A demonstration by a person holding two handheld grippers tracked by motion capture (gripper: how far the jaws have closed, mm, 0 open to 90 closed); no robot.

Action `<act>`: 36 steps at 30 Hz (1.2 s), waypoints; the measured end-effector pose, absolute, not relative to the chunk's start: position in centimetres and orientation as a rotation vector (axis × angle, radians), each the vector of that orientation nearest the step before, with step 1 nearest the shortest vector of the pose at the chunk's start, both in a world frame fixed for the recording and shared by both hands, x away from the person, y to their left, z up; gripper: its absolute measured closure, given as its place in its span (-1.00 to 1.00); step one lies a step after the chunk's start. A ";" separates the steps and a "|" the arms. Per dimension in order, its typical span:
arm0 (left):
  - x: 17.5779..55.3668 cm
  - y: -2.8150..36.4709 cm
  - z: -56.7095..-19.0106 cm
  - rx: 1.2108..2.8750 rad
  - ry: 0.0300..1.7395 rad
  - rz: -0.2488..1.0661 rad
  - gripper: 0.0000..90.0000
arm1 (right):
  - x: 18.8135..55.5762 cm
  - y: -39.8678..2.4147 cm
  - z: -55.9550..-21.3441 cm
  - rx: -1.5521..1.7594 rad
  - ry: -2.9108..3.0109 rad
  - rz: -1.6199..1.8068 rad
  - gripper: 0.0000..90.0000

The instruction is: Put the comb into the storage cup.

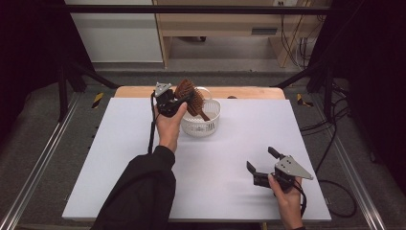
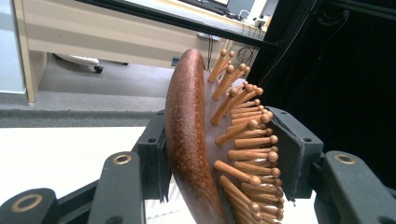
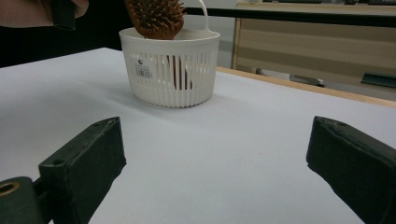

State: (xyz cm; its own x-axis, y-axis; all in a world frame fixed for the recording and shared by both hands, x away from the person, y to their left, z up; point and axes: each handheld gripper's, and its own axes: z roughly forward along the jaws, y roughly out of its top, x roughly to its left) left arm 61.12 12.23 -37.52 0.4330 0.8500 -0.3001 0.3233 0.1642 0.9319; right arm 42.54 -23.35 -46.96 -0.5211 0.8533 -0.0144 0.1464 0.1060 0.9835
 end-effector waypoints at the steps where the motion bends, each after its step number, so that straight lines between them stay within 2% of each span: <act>1: 61.1 12.3 -37.5 1.412 1.125 0.520 0.01 | 42.5 -23.3 -47.0 0.980 1.769 1.463 -0.89; 36: 61.3 13.4 -38.3 1.404 1.133 0.509 -0.01 | 42.6 -23.4 -47.0 0.994 1.769 1.474 -0.90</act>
State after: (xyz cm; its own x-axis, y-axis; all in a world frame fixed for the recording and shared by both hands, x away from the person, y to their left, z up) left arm 61.28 13.35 -38.30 0.4293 0.8473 -0.3126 0.3292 0.1756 0.9278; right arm 42.57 -23.41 -47.02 -0.5221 0.8529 0.0025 0.1565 0.0929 0.9833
